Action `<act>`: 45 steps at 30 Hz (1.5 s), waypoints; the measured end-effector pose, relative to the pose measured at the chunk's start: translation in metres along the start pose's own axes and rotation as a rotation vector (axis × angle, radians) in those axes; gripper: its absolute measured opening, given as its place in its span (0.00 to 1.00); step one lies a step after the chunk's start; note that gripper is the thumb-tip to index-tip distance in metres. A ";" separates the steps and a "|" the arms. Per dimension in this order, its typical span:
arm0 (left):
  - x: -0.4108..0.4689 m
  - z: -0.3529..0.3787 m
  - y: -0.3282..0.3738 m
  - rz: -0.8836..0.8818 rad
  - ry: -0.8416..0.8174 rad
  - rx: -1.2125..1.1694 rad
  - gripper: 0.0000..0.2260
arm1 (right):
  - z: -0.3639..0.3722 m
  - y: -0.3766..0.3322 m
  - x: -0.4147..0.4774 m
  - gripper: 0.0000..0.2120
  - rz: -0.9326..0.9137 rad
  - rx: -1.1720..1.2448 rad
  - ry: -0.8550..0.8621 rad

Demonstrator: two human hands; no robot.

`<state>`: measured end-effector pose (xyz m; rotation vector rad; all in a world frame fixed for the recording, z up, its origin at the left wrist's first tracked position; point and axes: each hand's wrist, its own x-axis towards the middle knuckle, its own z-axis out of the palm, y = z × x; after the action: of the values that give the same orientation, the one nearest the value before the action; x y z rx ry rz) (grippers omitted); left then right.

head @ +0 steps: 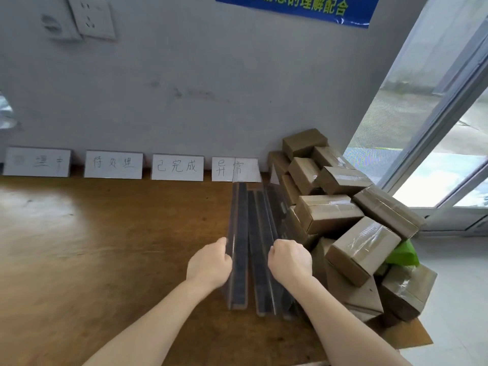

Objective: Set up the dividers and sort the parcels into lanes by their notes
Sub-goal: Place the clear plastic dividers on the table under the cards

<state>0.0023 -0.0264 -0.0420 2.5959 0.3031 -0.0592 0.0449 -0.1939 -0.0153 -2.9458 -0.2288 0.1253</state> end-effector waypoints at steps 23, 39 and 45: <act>-0.195 -0.165 -0.236 -0.188 0.256 0.116 0.17 | 0.045 -0.236 -0.145 0.17 -0.232 0.318 0.193; -0.162 -0.211 -0.361 -0.416 0.255 0.186 0.21 | 0.076 -0.362 -0.089 0.21 -0.371 0.264 0.069; -0.120 -0.224 -0.398 -0.483 0.244 0.157 0.22 | 0.096 -0.407 -0.044 0.19 -0.386 0.243 0.010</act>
<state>-0.2082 0.3961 -0.0334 2.6243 1.0457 0.0681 -0.0673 0.2111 -0.0295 -2.6046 -0.7175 0.0776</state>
